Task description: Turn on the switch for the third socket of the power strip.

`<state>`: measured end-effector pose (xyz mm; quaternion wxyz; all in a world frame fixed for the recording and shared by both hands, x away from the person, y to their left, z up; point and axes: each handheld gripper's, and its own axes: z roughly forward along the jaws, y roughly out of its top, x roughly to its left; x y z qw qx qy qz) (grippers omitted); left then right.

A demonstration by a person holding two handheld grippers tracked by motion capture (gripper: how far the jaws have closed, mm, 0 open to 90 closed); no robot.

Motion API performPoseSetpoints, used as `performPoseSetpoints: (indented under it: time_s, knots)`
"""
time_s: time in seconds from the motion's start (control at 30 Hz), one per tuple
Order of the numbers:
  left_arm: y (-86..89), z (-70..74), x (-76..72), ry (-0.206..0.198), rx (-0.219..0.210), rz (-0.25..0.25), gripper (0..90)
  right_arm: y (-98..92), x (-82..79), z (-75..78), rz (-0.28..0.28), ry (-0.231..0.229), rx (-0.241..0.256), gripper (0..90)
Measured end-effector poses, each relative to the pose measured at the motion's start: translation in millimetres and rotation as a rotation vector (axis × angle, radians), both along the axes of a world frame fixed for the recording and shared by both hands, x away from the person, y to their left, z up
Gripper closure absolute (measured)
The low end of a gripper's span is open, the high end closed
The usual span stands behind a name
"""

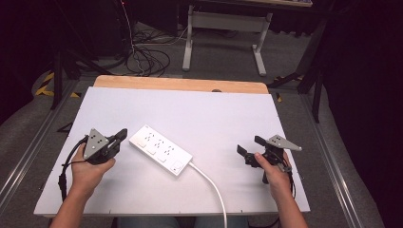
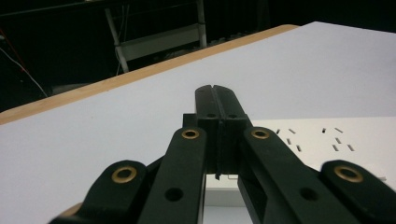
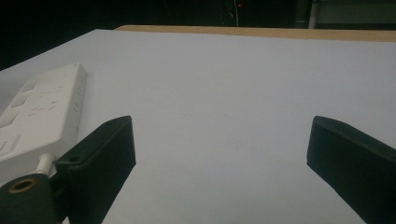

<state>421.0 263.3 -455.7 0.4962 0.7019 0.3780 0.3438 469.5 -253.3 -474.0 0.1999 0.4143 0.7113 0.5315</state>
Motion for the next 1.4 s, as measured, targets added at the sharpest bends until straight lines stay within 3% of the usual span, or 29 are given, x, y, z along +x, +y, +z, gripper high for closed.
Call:
performPoseSetpoints:
  time_s: [0.9, 1.2, 1.4]
  knots:
    - [-19.1, -5.1, 4.5, 0.051, 0.061, -0.072, 89.8, 0.6, 0.5, -0.3, 0.001, 0.002, 0.003, 8.6]
    - [-23.5, -5.5, 5.5, 0.063, 0.053, -0.086, 89.8, 0.8, 0.3, -0.5, 0.0, 0.003, 0.002, 8.6]
    - [-27.1, -6.3, 6.6, 0.066, 0.072, -0.099, 89.8, 0.7, 0.3, -0.6, -0.001, 0.005, 0.001, 8.6]
